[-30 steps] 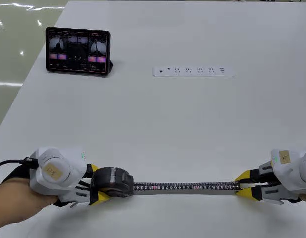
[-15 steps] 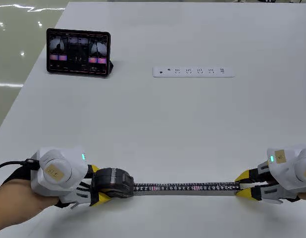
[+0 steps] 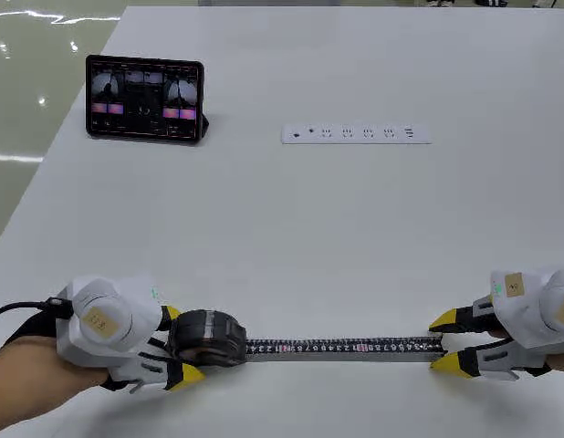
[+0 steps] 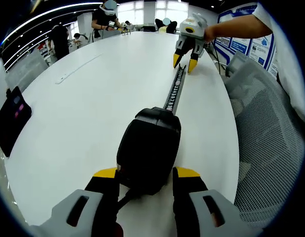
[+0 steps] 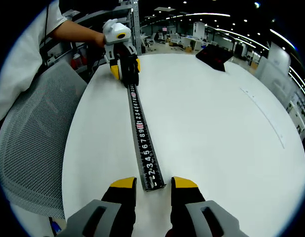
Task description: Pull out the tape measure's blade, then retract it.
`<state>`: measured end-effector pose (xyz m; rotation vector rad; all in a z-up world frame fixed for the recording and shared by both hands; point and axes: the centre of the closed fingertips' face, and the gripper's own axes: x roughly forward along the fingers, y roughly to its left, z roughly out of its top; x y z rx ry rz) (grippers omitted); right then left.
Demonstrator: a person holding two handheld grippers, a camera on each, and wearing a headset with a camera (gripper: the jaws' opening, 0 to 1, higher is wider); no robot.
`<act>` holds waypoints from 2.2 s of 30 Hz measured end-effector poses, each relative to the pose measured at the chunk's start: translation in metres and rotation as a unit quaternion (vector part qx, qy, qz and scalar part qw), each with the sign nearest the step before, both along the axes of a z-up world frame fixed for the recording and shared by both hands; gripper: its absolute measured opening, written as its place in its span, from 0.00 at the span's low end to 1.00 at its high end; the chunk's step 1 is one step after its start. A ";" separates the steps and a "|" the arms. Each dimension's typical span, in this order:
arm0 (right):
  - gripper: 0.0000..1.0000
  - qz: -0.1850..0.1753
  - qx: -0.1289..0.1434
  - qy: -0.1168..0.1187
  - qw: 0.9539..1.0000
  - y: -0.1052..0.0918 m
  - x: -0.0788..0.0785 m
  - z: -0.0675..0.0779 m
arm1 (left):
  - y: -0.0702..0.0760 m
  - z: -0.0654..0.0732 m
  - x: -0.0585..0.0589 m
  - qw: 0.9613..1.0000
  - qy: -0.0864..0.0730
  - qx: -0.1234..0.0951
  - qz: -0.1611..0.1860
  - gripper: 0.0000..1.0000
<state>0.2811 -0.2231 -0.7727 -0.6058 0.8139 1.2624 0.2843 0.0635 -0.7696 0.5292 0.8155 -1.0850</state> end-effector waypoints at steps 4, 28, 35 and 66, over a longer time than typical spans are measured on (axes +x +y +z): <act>0.25 -0.003 0.001 0.000 1.000 0.001 0.000 0.001 | 0.001 0.001 0.000 1.000 -0.001 0.000 0.000 0.39; 0.41 -0.079 0.046 0.005 0.996 0.009 -0.003 0.015 | 0.007 0.023 0.005 0.996 -0.006 -0.050 0.072 0.52; 0.51 -0.097 0.047 -0.006 0.994 0.011 -0.010 0.021 | 0.008 0.028 0.001 0.993 -0.012 -0.066 0.100 0.58; 0.67 -0.189 0.089 -0.028 0.978 0.013 -0.027 0.042 | 0.020 0.053 -0.024 0.975 -0.048 -0.113 0.184 0.70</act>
